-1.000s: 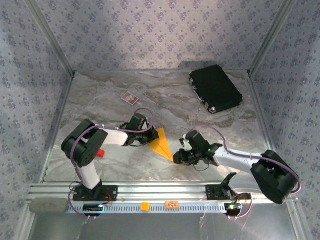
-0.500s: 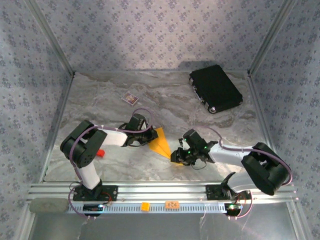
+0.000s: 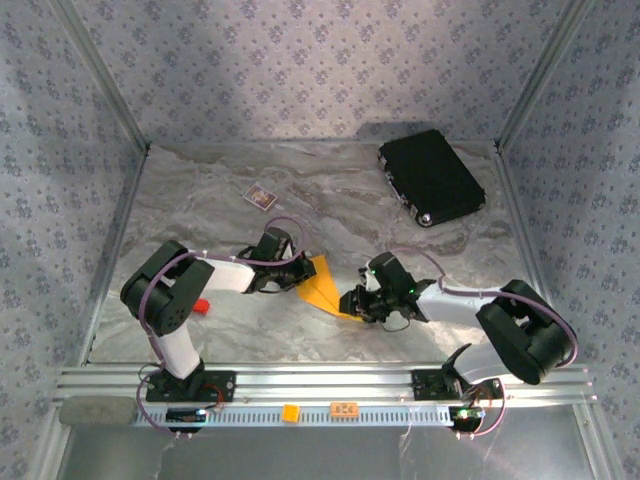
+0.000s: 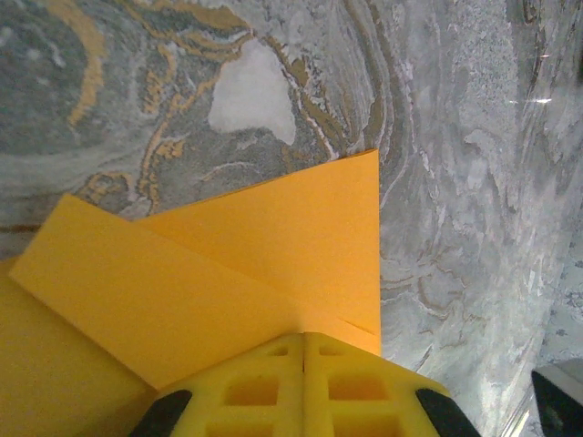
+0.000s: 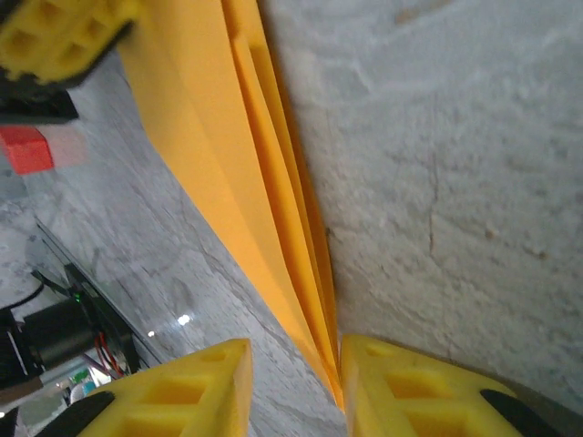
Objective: Fold a paper plane with a square sheet of paper (pick it up from the middle)
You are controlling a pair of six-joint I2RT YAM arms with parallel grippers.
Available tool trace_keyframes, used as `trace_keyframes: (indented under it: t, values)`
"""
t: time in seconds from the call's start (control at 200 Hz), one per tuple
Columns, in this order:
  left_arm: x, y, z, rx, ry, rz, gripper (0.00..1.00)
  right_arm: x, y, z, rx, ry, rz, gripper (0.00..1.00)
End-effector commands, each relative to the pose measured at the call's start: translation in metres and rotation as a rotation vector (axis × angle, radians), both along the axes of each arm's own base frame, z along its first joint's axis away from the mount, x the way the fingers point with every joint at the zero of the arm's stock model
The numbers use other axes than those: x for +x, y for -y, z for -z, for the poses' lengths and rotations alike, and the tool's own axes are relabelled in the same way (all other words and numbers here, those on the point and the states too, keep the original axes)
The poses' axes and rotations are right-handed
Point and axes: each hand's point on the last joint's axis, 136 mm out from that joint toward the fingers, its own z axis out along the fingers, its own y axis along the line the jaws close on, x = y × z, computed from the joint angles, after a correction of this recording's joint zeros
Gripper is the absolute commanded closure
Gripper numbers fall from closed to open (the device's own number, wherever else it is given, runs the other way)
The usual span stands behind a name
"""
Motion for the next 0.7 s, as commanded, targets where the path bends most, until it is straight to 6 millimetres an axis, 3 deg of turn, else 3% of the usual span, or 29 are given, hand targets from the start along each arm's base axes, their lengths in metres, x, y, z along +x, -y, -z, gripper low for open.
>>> trace_keyframes:
  t: [0.0,0.45,0.695]
  values:
    - [-0.009,-0.02,0.019,0.078,-0.05,-0.036,0.95,0.01,-0.007,-0.012,0.062,0.032,0.021,0.67]
    - [-0.009,-0.019,0.016,0.071,-0.048,-0.038,0.95,0.013,-0.01,-0.01,0.101,0.035,0.013,0.69]
    - [-0.007,-0.017,0.009,0.054,-0.034,-0.038,0.94,0.013,-0.007,-0.008,0.103,0.035,0.012,0.88]
